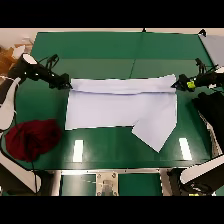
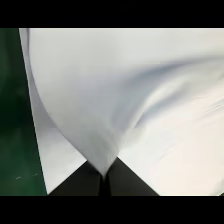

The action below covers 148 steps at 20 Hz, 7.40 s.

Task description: Fold the shirts.

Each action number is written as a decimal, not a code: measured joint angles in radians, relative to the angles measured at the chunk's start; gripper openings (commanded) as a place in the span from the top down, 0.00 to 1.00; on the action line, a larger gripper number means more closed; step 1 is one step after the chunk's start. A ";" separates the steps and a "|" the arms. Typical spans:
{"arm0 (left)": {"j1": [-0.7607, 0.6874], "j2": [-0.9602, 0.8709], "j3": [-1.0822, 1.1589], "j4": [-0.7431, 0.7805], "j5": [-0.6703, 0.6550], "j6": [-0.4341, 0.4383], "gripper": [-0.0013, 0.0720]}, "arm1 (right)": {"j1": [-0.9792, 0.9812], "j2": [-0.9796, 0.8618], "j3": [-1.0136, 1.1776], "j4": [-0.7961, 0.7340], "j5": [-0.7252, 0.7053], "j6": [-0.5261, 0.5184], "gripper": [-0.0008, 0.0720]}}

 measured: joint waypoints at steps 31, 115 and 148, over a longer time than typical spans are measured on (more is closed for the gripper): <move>-0.087 0.885 -1.132 -0.061 0.348 -0.307 0.30 | -0.331 0.840 -1.152 -0.134 -0.102 0.222 0.44; -0.231 0.116 -0.222 0.060 0.611 -0.396 0.01 | -0.062 0.324 -0.424 0.083 -0.187 0.318 0.42; 0.001 0.122 0.029 -0.077 0.096 -0.133 0.60 | -0.116 -0.052 -0.163 0.118 0.154 -0.221 0.96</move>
